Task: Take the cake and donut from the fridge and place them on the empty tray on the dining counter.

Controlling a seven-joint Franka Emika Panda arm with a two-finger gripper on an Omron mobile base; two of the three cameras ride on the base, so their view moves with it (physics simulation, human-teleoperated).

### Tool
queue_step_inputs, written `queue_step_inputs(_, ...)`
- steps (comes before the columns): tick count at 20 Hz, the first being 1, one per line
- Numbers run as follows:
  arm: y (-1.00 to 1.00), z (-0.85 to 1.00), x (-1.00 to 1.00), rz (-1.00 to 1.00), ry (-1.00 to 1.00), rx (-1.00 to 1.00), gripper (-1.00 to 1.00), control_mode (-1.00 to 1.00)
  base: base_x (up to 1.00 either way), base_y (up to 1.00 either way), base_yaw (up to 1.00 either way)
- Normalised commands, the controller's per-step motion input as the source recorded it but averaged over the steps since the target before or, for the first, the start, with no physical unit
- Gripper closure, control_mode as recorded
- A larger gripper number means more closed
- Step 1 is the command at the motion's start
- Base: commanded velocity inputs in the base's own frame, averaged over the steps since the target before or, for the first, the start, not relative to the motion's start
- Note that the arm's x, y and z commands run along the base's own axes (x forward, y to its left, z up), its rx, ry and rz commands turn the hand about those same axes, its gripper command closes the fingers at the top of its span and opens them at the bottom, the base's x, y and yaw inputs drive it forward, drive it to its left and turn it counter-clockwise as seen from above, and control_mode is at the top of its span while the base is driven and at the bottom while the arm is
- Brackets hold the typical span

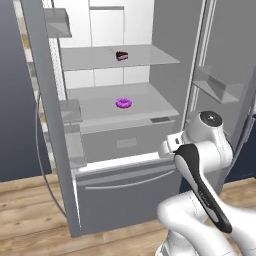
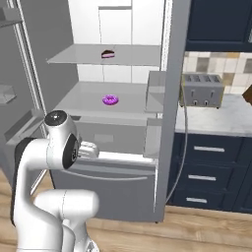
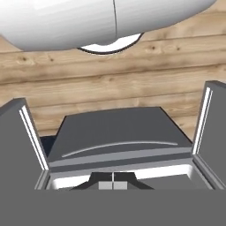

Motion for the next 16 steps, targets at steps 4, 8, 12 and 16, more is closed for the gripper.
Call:
queue_step_inputs(4, 0.00, 0.00, 0.00, 0.00, 0.00, 0.00, 1.00, 1.00, 0.43, 0.23, -0.06)
queue_step_inputs(8, 0.00, 0.00, 0.00, 0.00, 0.00, 0.00, 1.00, 1.00, 0.36, 0.24, -0.08)
queue_step_inputs(12, 0.00, 0.00, 0.00, 0.00, 0.00, 0.00, 1.00, 1.00, 0.34, 0.32, -0.12)
queue_step_inputs(16, 0.00, 0.00, 0.00, 0.00, 0.00, 0.00, 1.00, 1.00, 0.38, 0.37, -0.13)
